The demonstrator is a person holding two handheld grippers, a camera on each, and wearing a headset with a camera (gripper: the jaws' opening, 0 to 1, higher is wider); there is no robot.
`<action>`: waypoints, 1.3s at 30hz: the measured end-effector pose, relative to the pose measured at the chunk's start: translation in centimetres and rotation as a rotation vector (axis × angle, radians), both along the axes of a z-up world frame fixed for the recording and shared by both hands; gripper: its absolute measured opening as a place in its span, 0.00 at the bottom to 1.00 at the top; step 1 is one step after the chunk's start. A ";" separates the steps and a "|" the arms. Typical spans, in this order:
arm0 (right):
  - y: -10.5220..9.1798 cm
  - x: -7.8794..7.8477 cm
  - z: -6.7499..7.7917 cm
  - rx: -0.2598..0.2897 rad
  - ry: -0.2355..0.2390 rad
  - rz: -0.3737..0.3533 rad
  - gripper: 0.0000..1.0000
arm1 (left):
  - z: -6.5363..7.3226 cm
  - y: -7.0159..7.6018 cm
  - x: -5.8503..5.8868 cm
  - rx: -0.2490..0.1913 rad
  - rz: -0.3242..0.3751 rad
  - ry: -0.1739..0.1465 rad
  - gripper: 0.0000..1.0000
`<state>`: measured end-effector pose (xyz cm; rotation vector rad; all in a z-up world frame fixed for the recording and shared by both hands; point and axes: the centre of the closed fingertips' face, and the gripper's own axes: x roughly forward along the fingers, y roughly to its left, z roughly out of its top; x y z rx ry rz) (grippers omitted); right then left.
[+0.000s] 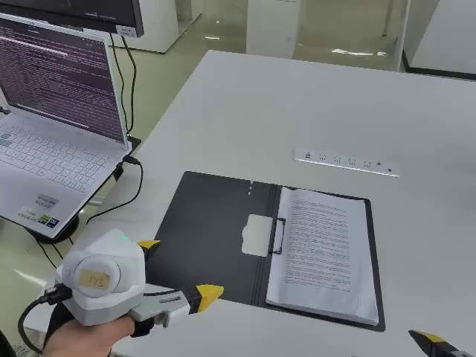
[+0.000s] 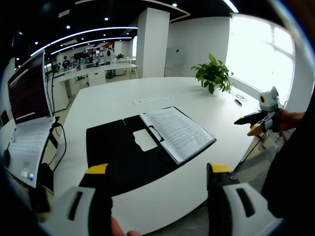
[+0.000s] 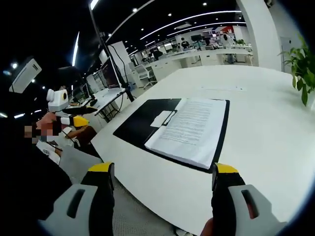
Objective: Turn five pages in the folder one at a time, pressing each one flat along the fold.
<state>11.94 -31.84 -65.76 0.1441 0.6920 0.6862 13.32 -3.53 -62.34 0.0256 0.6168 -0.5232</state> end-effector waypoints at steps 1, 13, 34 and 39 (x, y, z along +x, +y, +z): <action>0.0 0.0 0.0 -0.002 0.000 0.002 0.81 | 0.0 0.0 0.0 0.001 0.000 -0.001 0.80; -0.2 0.0 0.0 0.001 0.000 -0.009 0.81 | 0.0 0.1 -0.1 0.001 0.007 -0.003 0.78; 0.0 -0.3 0.1 -0.018 -0.015 -0.004 0.81 | 0.2 1.3 -0.2 0.003 0.015 -0.014 0.79; 0.1 -0.4 0.1 -0.022 -0.014 -0.004 0.80 | 0.2 1.4 -0.1 -0.008 0.018 -0.015 0.80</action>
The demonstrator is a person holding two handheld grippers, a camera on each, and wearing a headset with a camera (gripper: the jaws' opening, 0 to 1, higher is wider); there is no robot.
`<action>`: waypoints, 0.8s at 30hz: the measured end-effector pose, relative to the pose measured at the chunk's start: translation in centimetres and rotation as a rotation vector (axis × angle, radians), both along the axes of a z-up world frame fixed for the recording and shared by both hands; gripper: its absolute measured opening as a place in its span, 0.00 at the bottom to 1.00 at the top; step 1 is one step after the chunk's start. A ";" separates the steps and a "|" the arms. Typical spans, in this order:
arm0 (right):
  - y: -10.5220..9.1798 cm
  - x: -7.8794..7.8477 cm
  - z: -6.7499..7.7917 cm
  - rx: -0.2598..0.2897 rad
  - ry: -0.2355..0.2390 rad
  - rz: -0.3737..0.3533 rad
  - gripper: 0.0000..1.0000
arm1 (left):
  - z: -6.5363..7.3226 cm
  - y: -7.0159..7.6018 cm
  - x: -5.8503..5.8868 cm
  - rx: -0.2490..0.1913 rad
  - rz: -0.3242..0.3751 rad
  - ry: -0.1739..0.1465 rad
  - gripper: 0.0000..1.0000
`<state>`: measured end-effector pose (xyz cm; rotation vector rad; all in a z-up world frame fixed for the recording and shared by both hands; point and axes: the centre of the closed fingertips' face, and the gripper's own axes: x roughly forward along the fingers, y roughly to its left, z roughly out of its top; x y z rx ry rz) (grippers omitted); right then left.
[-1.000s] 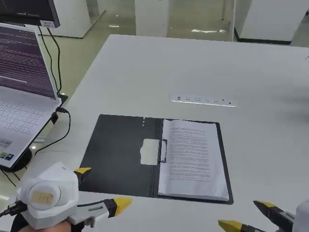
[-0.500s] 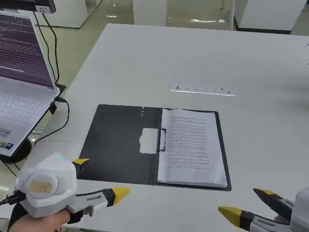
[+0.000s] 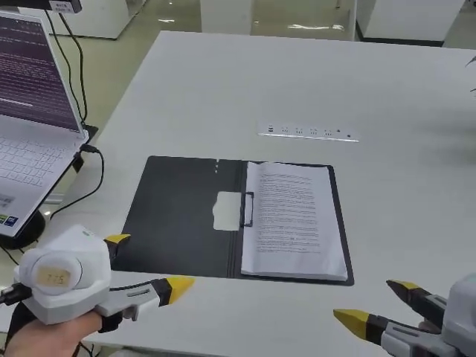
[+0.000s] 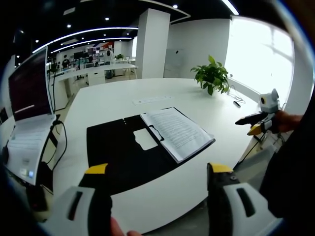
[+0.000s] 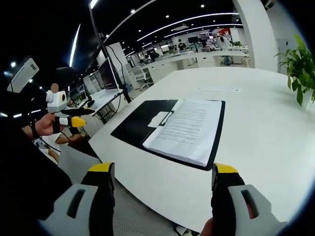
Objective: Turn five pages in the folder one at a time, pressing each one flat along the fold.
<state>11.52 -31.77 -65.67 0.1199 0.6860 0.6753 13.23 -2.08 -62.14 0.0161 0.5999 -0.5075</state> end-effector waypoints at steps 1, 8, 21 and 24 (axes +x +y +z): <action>-0.1 0.0 0.0 0.002 0.000 -0.003 0.80 | 0.0 0.0 0.0 0.000 0.000 0.001 0.80; -0.4 -0.3 -0.1 -0.002 0.001 -0.013 0.80 | -0.1 0.0 -0.1 0.002 -0.005 0.002 0.80; -0.4 -0.2 -0.3 -0.004 0.003 -0.015 0.79 | 0.1 0.1 -0.1 0.003 -0.005 -0.008 0.80; -0.4 -0.2 -0.2 -0.011 0.002 -0.010 0.79 | 0.1 0.2 -0.1 -0.005 0.002 -0.014 0.80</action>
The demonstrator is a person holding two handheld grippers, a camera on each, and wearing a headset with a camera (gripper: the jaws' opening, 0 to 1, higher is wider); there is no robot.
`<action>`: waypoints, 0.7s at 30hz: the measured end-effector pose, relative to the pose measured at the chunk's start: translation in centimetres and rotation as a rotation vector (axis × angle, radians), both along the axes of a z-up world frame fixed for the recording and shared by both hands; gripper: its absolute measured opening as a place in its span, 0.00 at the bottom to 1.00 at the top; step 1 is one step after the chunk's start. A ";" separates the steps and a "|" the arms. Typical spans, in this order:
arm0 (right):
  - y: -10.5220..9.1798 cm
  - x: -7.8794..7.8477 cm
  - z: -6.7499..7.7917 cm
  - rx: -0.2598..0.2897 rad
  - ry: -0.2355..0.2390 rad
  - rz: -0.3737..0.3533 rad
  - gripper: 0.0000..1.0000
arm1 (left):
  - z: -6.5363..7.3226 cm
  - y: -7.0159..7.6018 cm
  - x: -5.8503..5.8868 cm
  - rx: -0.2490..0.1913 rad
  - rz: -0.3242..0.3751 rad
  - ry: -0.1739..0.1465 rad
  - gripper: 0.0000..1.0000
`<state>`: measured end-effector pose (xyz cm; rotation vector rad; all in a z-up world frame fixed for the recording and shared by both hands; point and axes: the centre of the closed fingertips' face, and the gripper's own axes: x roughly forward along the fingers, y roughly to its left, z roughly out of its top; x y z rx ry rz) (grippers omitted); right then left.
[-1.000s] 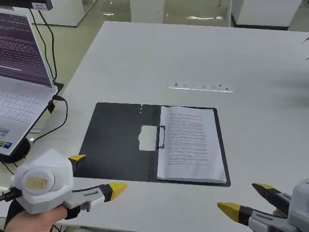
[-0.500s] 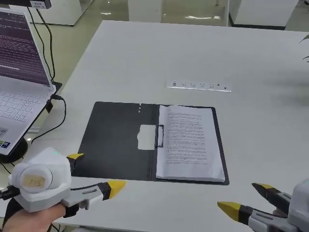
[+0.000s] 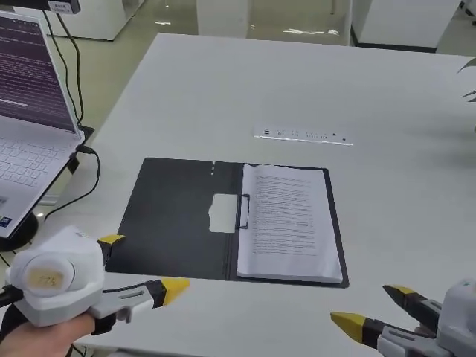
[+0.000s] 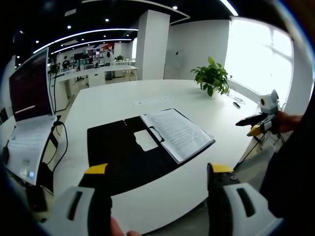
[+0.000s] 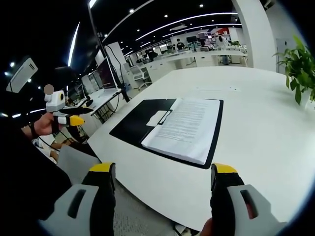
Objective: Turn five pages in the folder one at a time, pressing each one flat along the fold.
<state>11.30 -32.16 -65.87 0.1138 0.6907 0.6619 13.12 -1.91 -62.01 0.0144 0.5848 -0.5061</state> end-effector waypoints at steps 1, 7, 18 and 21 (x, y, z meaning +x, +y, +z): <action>0.0 0.0 0.1 0.000 -0.002 0.001 0.79 | 0.0 0.0 0.0 0.000 0.001 -0.001 0.80; -0.2 0.0 0.5 -0.006 -0.011 -0.003 0.79 | -0.3 -0.2 -0.1 0.002 -0.013 0.002 0.80; -0.1 -0.3 0.4 0.002 -0.017 -0.024 0.79 | -0.5 -2.3 1.7 0.014 -0.086 0.008 0.79; 0.1 -0.6 -0.4 0.004 -0.007 -0.021 0.79 | -0.4 -3.6 2.2 0.021 -0.117 0.012 0.79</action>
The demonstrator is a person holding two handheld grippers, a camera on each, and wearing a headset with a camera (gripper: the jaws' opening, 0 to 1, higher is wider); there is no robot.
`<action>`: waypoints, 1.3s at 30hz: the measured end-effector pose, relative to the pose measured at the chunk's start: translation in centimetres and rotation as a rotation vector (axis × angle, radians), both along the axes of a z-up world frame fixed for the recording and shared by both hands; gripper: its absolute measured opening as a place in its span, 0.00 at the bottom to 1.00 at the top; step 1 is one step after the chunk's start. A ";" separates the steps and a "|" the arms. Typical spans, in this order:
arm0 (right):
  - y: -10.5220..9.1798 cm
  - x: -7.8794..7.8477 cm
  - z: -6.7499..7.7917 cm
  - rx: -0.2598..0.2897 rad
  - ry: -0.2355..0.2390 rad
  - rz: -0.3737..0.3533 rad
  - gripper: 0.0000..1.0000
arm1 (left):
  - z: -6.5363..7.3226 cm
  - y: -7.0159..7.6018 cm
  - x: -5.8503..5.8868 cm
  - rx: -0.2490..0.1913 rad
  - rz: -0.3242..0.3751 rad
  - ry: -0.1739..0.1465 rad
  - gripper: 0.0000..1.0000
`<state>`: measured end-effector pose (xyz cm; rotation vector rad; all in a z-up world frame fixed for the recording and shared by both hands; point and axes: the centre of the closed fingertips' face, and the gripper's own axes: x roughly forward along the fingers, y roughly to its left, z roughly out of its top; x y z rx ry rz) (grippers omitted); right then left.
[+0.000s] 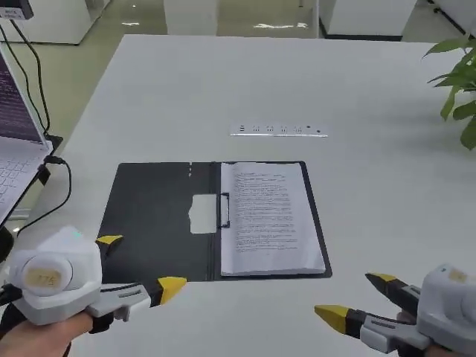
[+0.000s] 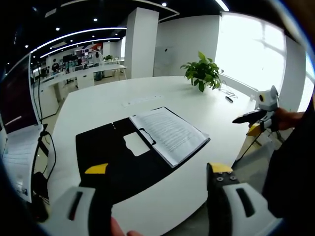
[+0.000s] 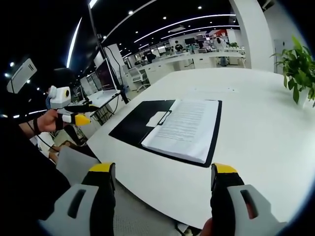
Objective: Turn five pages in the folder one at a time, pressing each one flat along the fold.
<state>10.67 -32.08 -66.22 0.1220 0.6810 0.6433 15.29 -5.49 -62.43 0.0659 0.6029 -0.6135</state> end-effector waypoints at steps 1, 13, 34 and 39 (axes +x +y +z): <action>0.1 -0.1 -0.1 -0.002 0.001 0.004 0.79 | 0.0 -0.4 0.2 0.000 -0.009 -0.001 0.79; -0.8 0.1 -0.5 0.004 0.011 -0.006 0.79 | 0.6 -5.5 3.9 0.004 -0.126 -0.027 0.79; -1.3 1.3 -0.6 0.009 0.039 0.001 0.79 | -0.8 -14.5 9.7 0.019 -0.315 -0.030 0.79; -1.7 1.1 -0.9 0.015 0.047 -0.015 0.80 | -2.0 -16.4 10.3 0.019 -0.346 -0.012 0.78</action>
